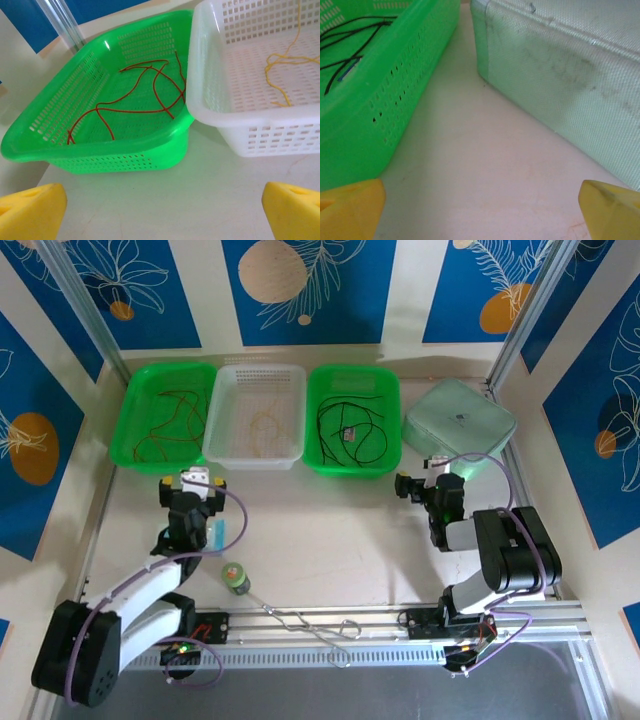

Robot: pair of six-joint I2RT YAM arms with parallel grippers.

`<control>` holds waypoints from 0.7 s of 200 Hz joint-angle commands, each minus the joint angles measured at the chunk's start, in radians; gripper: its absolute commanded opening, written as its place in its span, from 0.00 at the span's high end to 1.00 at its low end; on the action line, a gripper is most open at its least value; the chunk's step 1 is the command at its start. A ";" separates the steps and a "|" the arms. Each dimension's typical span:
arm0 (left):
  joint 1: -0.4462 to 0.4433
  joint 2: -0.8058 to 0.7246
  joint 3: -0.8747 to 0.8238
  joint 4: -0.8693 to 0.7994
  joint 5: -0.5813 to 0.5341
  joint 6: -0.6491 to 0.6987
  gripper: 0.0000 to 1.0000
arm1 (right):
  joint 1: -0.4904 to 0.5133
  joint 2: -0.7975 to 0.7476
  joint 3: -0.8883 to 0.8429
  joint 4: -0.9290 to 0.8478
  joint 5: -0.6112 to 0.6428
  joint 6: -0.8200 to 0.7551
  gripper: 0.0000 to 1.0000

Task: Untangle the cables

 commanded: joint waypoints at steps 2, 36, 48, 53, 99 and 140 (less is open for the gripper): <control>0.018 0.069 0.004 0.141 0.027 -0.014 0.01 | 0.014 0.010 0.053 0.061 0.008 -0.036 0.01; 0.038 0.244 0.040 0.274 0.059 -0.065 0.01 | -0.040 0.005 0.113 -0.066 -0.058 0.009 0.01; 0.046 0.324 0.061 0.314 0.060 -0.056 0.01 | -0.045 0.004 0.115 -0.073 -0.065 0.012 0.01; 0.049 0.355 0.071 0.326 0.058 -0.054 0.01 | -0.046 0.006 0.116 -0.070 -0.065 0.011 0.01; 0.100 0.526 0.145 0.363 0.109 -0.060 0.01 | -0.054 0.005 0.121 -0.080 -0.085 0.016 0.01; 0.146 0.530 0.213 0.220 0.221 -0.095 0.01 | -0.055 0.005 0.121 -0.082 -0.085 0.016 0.01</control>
